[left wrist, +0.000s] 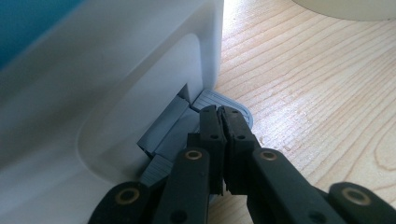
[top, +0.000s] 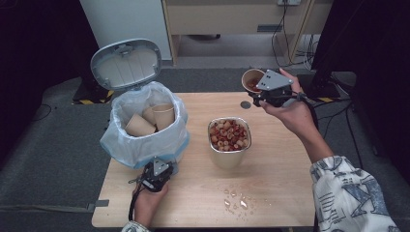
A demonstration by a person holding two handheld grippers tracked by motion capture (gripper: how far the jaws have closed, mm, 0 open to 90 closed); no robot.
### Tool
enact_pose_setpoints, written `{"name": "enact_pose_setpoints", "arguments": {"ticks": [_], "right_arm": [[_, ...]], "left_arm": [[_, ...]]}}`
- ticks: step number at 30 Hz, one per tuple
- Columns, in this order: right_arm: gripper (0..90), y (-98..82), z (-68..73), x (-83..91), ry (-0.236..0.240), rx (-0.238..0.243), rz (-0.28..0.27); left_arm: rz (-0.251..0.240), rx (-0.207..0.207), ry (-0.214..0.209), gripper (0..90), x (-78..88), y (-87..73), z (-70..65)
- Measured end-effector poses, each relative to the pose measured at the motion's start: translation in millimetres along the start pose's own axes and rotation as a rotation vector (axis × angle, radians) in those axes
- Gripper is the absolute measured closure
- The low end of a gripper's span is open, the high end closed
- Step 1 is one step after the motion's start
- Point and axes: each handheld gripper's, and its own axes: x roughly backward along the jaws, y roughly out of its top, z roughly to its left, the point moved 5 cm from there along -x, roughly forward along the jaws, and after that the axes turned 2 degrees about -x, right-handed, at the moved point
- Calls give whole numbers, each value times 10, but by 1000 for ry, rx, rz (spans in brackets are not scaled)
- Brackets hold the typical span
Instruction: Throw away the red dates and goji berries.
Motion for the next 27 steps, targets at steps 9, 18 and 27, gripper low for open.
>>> {"name": "enact_pose_setpoints", "arguments": {"ticks": [9,18,27], "right_arm": [[330,20,39,39,-5,64,1],[330,40,78,56,-4,96,5],[330,58,103,125,-39,190,26]], "left_arm": [[0,1,-1,870,-1,0,1],[0,2,-1,870,-1,0,1],[0,3,-1,870,-1,0,1]]}}
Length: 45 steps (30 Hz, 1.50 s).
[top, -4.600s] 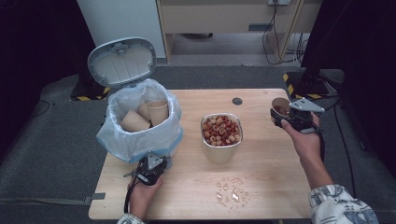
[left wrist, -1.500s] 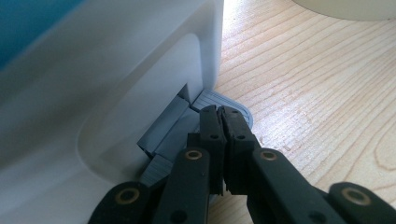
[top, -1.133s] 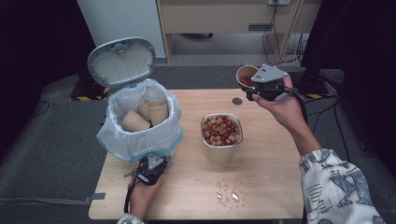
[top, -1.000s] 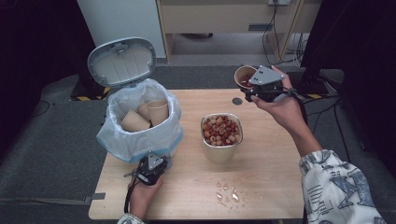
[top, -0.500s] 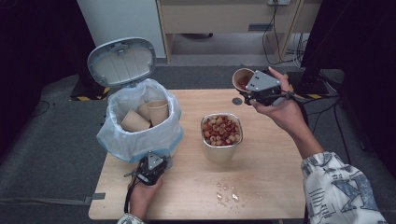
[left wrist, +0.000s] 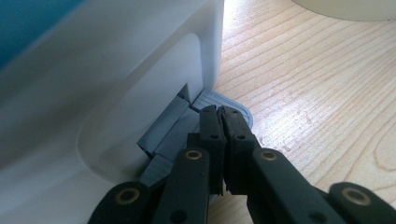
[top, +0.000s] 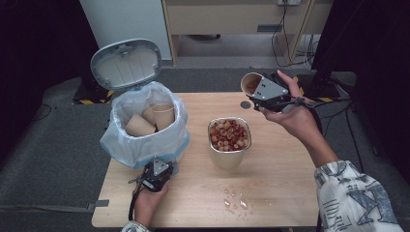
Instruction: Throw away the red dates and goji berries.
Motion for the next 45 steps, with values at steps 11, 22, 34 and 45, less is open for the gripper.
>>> {"name": "enact_pose_setpoints", "arguments": {"ticks": [11,22,34,45], "right_arm": [[330,56,-13,47,-10,31,-2],[329,88,-6,79,-21,78,10],[329,162,16,78,-32,153,23],[329,205,19,98,-43,189,21]], "left_arm": [[0,-1,1,870,0,0,-1],[0,0,1,870,0,1,0],[0,0,0,870,0,1,0],[0,0,1,870,0,0,-1]]}}
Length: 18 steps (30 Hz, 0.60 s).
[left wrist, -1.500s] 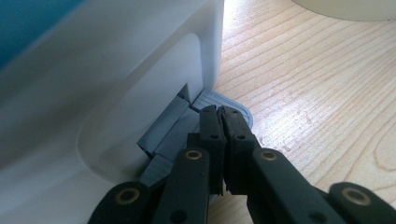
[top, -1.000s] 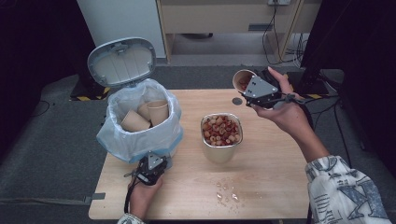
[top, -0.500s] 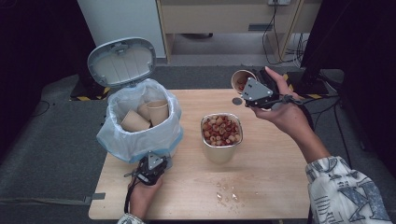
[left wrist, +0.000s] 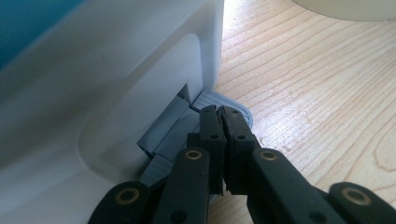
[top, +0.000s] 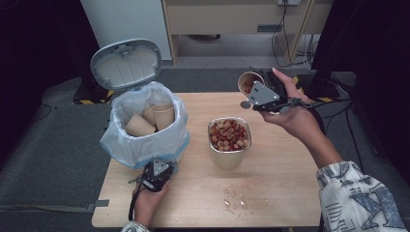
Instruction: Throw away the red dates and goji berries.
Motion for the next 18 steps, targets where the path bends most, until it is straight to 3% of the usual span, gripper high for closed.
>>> {"name": "enact_pose_setpoints", "arguments": {"ticks": [18], "right_arm": [[329,24,-42,7,-10,50,12]], "left_arm": [[-1,3,-1,870,0,0,1]]}}
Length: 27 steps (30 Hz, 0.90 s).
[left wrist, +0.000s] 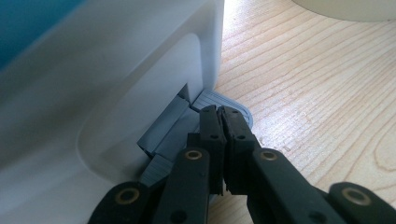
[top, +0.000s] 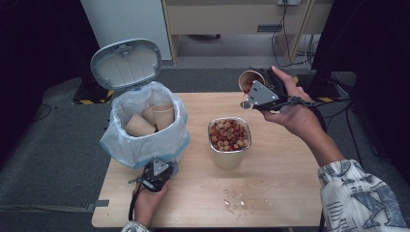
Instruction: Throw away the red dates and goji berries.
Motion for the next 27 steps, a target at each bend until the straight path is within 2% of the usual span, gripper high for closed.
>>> {"name": "enact_pose_setpoints", "arguments": {"ticks": [5,6,13,27], "right_arm": [[329,27,-5,0,-2,17,-2],[330,37,-8,3,-6,33,2],[329,62,-13,11,-17,72,13],[329,72,-17,15,-19,87,16]], "left_arm": [[0,0,-1,870,0,0,1],[1,0,-1,870,1,-1,1],[1,0,-1,870,1,-1,2],[1,1,-1,870,1,-1,2]]}}
